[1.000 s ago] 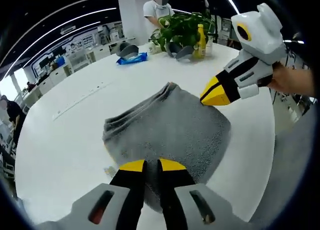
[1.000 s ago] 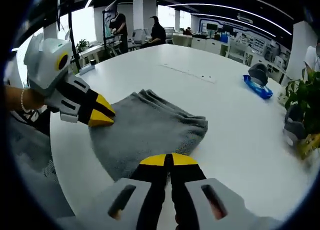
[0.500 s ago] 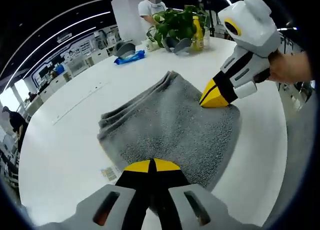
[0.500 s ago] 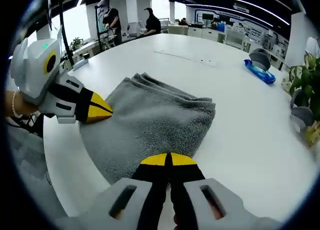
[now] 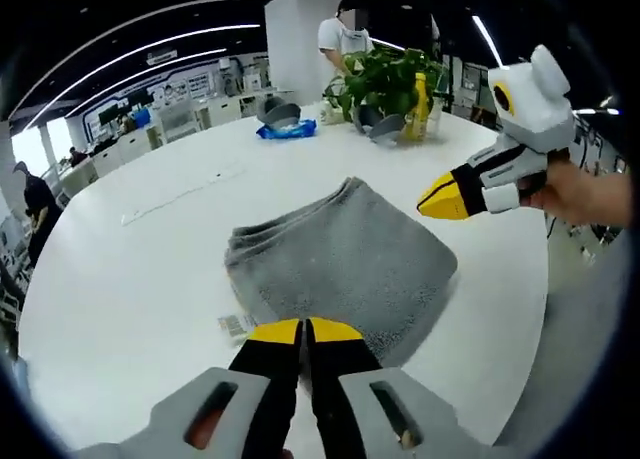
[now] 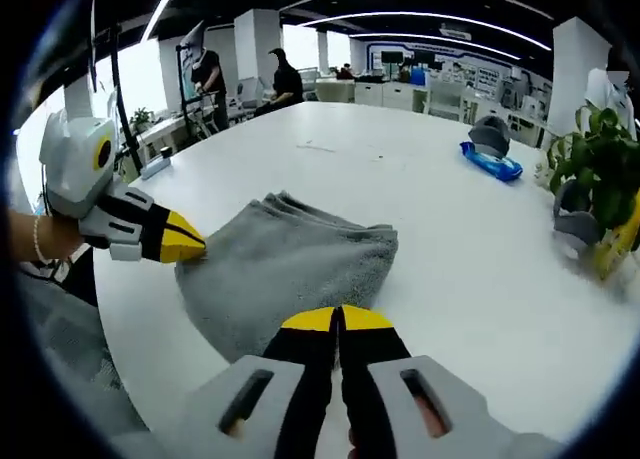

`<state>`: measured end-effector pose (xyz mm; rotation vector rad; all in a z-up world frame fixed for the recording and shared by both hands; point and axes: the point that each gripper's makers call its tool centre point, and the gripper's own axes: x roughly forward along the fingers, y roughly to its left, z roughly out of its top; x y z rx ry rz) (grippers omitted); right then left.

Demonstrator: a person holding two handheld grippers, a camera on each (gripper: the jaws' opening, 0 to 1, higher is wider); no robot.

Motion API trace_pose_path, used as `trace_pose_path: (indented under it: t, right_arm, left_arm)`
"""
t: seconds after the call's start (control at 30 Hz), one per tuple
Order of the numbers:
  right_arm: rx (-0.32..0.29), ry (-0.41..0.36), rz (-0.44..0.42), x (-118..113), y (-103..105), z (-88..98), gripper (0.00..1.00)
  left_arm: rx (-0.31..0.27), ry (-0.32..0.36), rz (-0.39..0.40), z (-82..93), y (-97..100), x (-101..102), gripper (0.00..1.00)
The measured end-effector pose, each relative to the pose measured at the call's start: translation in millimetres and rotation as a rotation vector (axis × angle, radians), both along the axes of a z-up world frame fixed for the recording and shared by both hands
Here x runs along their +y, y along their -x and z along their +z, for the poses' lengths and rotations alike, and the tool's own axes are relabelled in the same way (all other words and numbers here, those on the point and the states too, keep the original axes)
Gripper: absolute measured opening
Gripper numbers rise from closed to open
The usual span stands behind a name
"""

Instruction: Fold the towel on the table until its edges align and the towel forms a compact rectangular stack.

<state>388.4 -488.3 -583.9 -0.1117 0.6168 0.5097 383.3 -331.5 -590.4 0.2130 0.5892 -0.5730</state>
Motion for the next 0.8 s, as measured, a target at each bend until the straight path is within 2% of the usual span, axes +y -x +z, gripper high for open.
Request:
trace_pose_path:
  t: [0.1, 0.17, 0.2, 0.33, 0.37, 0.4, 0.43, 0.47, 0.5, 0.53, 0.63, 0.73, 0.8]
  right_arm:
    - [-0.026, -0.061, -0.046, -6.3, 9.1, 12.8, 0.03]
    - [-0.016, -0.090, -0.070, -11.2, 17.4, 17.4, 0.07]
    - [-0.032, -0.107, -0.080, -13.4, 21.0, 21.7, 0.09]
    - [-0.046, -0.130, -0.084, -16.1, 33.0, 30.1, 0.22]
    - [-0.026, -0.138, -0.043, -10.8, 38.2, 30.1, 0.27]
    - [-0.008, -0.143, -0.044, -10.2, 41.1, 30.2, 0.34]
    - [-0.032, -0.142, -0.050, -11.3, 42.7, 34.8, 0.40]
    - [-0.043, -0.142, -0.048, -11.3, 42.9, 36.8, 0.42]
    - [-0.049, -0.142, -0.051, -12.2, 45.5, 39.8, 0.44]
    - [-0.052, -0.141, -0.062, -13.9, 45.9, 41.3, 0.50]
    - [-0.052, -0.160, -0.095, -18.2, 47.8, 39.5, 0.72]
    - [-0.073, -0.169, -0.110, -21.7, 52.4, 36.0, 0.82]
    - [-0.073, -0.174, -0.117, -20.7, 50.3, 38.1, 0.90]
  left_arm:
    - [-0.028, 0.102, 0.044, 20.3, 6.9, 6.7, 0.10]
    - [-0.053, 0.199, 0.057, 37.6, 13.3, 8.8, 0.16]
    - [-0.072, 0.239, 0.062, 44.9, 16.0, 11.4, 0.19]
    - [-0.111, 0.260, 0.095, 59.3, 22.8, 26.9, 0.27]
    - [-0.121, 0.268, 0.111, 63.8, 24.6, 31.5, 0.30]
    - [-0.128, 0.275, 0.118, 65.6, 25.6, 34.1, 0.34]
    - [-0.135, 0.282, 0.122, 67.2, 27.3, 36.3, 0.37]
    - [-0.138, 0.286, 0.129, 68.0, 29.5, 38.3, 0.40]
    - [-0.138, 0.293, 0.140, 68.2, 32.6, 41.4, 0.42]
    - [-0.135, 0.301, 0.147, 67.9, 35.0, 43.0, 0.45]
    - [-0.121, 0.343, 0.162, 68.9, 38.3, 43.5, 0.60]
    - [-0.138, 0.377, 0.168, 73.0, 37.0, 42.5, 0.68]
    - [-0.104, 0.416, 0.189, 67.4, 36.8, 41.6, 0.76]
